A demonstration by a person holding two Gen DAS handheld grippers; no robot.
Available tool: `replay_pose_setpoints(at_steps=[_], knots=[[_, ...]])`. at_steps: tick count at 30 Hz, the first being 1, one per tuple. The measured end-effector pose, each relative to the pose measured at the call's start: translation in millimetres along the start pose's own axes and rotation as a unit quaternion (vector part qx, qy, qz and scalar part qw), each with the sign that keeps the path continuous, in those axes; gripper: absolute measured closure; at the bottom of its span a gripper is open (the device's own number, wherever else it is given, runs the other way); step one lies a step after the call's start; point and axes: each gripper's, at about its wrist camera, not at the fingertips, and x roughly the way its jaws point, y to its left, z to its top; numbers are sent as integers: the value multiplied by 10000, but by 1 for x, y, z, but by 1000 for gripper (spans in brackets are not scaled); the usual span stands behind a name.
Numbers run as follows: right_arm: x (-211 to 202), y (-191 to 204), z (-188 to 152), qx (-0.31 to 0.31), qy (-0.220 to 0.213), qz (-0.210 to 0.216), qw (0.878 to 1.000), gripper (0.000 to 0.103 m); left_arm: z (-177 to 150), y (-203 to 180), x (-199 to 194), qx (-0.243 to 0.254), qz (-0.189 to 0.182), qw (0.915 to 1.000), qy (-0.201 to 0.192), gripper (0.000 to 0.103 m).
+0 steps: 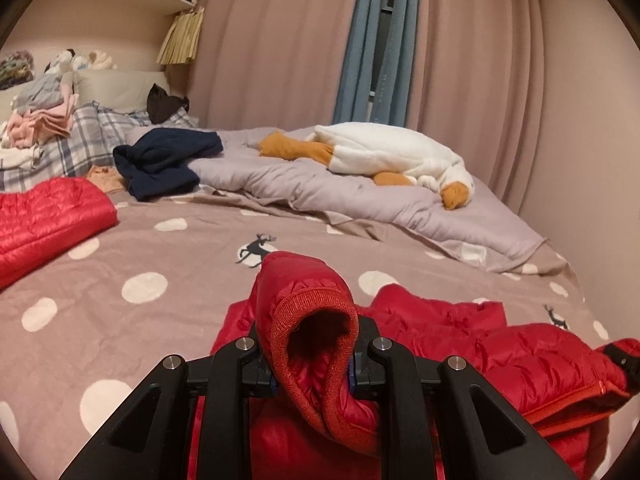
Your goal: Fold large clothes
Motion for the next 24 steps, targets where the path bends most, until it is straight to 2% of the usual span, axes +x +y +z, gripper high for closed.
replay_pose_setpoints(at_steps=[7, 11, 17, 24], knots=[[1, 0, -3, 178, 36, -20, 9998, 81, 0, 3, 4, -180, -53, 9997, 130, 84], [-2, 6, -4, 51, 2, -122, 9999, 81, 1, 3, 4, -198, -56, 9997, 166, 84], [-2, 8, -7, 159, 20, -126, 9998, 80, 0, 5, 7, -361, -97, 9989, 286, 80], [-2, 10, -8, 141, 27, -136, 9998, 79, -2, 4, 7, -339, -57, 9989, 310, 80]])
